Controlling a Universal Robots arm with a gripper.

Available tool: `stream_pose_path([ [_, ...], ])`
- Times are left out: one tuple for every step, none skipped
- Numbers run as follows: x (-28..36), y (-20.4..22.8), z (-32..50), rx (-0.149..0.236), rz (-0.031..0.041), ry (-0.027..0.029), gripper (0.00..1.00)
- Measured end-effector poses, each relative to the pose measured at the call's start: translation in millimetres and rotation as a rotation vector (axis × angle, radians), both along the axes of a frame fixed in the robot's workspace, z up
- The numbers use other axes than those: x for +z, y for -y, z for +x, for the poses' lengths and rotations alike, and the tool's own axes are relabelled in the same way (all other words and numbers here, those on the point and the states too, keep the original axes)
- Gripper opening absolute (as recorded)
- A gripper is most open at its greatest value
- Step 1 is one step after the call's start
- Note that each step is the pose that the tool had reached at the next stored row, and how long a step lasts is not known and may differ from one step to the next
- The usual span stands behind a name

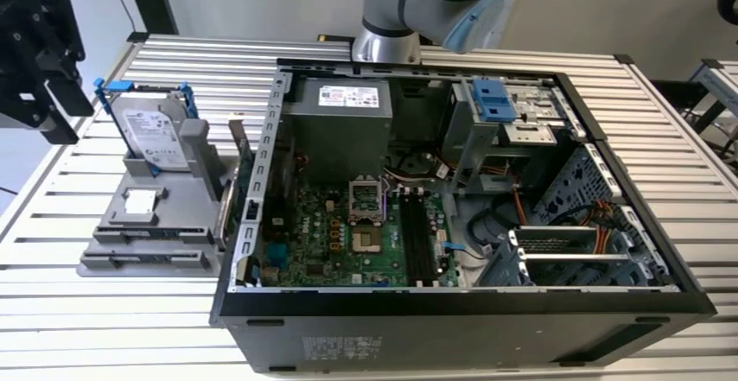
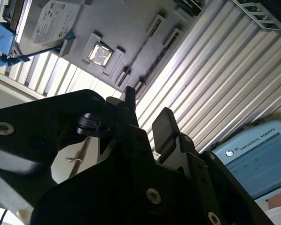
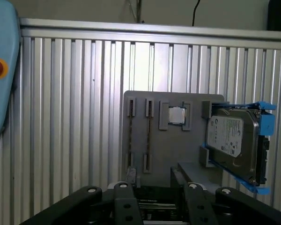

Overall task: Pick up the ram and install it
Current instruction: 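Pick up the ram and move it above insertion slot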

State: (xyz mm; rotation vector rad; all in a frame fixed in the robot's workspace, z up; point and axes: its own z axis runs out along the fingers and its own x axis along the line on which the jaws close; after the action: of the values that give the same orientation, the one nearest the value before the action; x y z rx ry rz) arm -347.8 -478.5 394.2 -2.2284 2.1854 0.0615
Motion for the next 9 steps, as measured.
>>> stream_pose_path([
  [-1.6, 0.0, 0.0, 0.000, 0.0000, 0.0000, 1.00],
  [-3.4, 0.0, 0.0, -0.001, -0.0001, 0.0000, 1.00],
  [-5.3, 0.0, 0.0, -0.001, 0.0000, 0.0001, 1.00],
  [-7.1, 0.0, 0.1, -0.001, 0.0000, 0.0000, 1.00],
  [-8.9, 0.0, 0.0, -0.001, -0.0001, -0.0001, 1.00],
  [-10.7, 0.0, 0.0, -0.001, -0.0001, -0.0001, 1.00],
  [-12.6, 0.0, 0.0, -0.001, 0.0000, 0.0001, 1.00],
  [-14.3, 0.0, 0.0, -0.002, 0.0000, 0.0000, 1.00],
  [-15.9, 0.0, 0.0, -0.002, 0.0000, 0.0000, 1.00],
])
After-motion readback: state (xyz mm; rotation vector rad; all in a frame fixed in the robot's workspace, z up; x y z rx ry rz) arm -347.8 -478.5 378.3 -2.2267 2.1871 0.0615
